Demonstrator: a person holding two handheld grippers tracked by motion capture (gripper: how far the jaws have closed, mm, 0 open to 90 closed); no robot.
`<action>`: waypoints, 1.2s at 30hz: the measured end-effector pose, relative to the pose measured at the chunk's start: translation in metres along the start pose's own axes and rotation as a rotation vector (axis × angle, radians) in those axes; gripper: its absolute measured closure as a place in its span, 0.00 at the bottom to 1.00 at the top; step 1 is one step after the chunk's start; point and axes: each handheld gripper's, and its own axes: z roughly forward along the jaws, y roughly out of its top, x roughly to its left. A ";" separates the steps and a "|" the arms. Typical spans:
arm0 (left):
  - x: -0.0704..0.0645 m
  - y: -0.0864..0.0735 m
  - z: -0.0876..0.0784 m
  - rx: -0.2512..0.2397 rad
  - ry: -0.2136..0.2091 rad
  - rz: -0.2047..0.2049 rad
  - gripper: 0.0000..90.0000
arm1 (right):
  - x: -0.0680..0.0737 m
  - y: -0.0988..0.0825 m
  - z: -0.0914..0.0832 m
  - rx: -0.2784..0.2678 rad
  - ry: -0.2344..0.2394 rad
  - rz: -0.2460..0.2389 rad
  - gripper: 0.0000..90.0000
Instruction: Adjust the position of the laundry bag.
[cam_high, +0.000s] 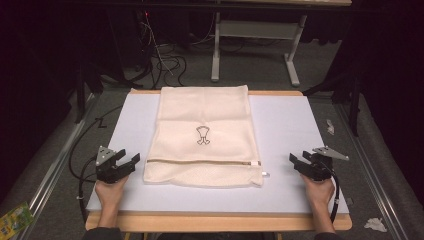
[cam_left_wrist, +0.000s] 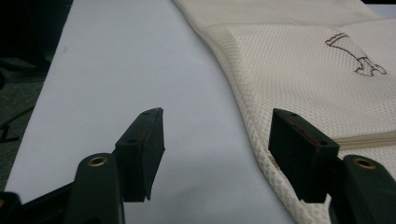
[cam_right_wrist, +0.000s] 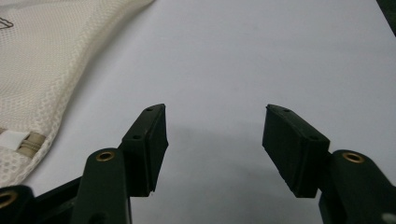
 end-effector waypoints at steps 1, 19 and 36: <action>-0.002 0.001 -0.002 -0.022 -0.010 0.044 0.40 | 0.002 0.001 -0.001 -0.004 0.002 -0.007 0.45; -0.020 0.026 0.006 0.091 -0.115 0.011 0.47 | 0.047 0.021 0.013 0.096 0.176 -0.048 0.50; -0.032 0.036 0.033 0.213 -0.111 -0.022 0.42 | 0.087 0.041 0.047 0.200 0.239 -0.075 0.55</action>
